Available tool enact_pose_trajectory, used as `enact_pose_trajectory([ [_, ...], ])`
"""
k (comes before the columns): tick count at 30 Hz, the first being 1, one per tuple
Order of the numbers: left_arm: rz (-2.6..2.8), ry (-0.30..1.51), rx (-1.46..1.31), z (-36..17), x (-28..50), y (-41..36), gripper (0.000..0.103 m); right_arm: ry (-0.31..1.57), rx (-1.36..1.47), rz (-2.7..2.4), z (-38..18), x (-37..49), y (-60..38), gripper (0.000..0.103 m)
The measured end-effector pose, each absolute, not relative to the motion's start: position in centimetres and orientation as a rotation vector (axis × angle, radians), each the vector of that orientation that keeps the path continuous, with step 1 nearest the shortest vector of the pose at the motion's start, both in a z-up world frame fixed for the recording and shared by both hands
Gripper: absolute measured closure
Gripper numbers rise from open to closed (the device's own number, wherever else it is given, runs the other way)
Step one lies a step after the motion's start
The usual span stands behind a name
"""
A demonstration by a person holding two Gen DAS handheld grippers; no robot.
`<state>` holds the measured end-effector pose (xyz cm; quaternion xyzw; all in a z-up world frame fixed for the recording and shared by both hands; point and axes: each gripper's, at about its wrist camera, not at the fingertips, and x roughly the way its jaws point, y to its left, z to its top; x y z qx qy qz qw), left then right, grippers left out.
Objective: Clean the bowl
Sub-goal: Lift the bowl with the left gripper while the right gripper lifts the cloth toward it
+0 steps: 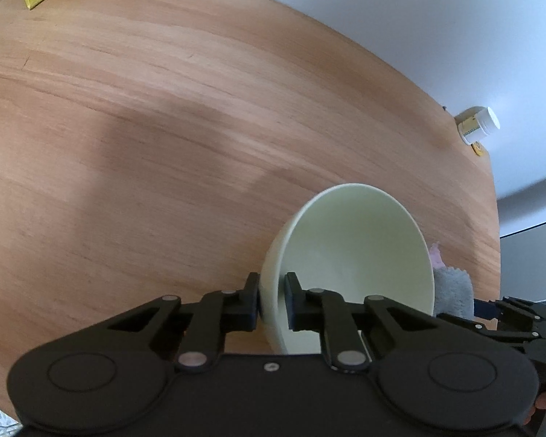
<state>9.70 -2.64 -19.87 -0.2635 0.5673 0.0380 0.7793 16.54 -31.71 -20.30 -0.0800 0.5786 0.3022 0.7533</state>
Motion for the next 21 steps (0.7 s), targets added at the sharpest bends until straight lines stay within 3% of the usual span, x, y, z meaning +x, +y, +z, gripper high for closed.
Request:
enact_pose_trajectory([
  [15,0.146,1.208,-0.692,-19.5,9.0,-1.5,0.091,1.255,-0.156,0.683,-19.7,16.5,-31.6,0.069],
  [21,0.193,1.172,-0.817,-19.4,8.6,-0.5,0.09,1.219,-0.108,0.728,-17.8,15.8,-32.0,0.07],
])
